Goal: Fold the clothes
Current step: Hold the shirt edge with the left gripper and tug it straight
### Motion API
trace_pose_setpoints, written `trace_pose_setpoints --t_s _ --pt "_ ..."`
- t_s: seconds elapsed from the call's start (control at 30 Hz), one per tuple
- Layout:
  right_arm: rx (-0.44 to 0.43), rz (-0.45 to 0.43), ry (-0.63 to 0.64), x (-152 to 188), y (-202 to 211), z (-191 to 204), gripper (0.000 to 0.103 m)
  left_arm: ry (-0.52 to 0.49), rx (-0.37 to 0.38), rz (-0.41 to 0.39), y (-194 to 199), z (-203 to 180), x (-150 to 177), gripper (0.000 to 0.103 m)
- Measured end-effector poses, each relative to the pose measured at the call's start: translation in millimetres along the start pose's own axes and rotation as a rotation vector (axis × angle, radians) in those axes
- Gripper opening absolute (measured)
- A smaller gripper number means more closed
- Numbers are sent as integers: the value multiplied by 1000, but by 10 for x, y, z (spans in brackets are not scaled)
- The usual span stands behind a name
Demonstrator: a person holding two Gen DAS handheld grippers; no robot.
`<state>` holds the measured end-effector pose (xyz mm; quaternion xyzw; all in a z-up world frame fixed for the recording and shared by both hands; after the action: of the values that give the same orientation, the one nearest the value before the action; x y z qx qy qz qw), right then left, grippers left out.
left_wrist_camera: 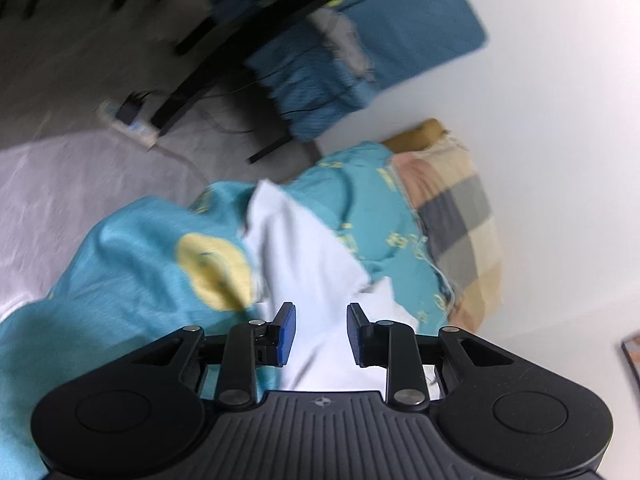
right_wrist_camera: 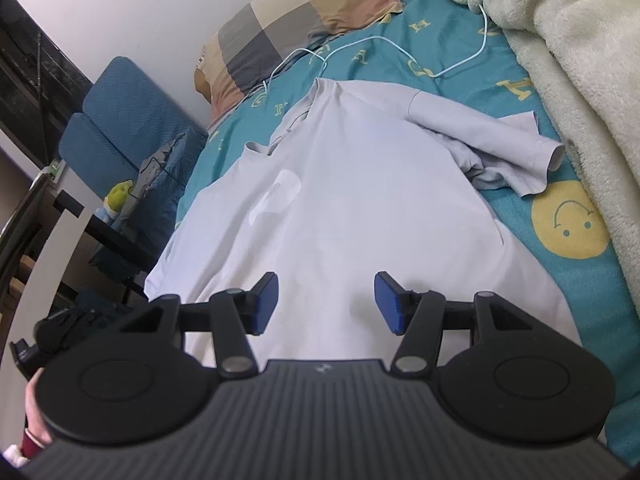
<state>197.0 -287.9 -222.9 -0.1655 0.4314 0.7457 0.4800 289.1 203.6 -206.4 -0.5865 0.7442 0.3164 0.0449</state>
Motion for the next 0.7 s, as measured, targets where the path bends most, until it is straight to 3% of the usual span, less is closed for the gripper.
trace_pose_setpoints --t_s 0.13,0.3,0.4,0.7 --pt "-6 10 6 32 -8 20 57 -22 -27 38 -201 60 121 34" --pt "3 7 -5 20 -13 -15 57 73 -97 64 -310 443 150 35" --pt "-1 12 -8 32 -22 -7 57 78 -96 62 -363 542 83 44" --pt "4 34 -27 79 -58 -45 57 106 -72 81 -363 501 120 45"
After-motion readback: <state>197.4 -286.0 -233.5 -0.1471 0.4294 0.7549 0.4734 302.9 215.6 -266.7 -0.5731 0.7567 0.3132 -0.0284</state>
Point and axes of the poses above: each gripper's, at about its wrist camera, not at the fingertips, and y roughly against the way its jaws point, z to its left, x to its underside, the point moved 10 cm from there along -y, roughly the way its jaws point, and after that the axes turned 11 degrees about -z, right-handed, at the moved point
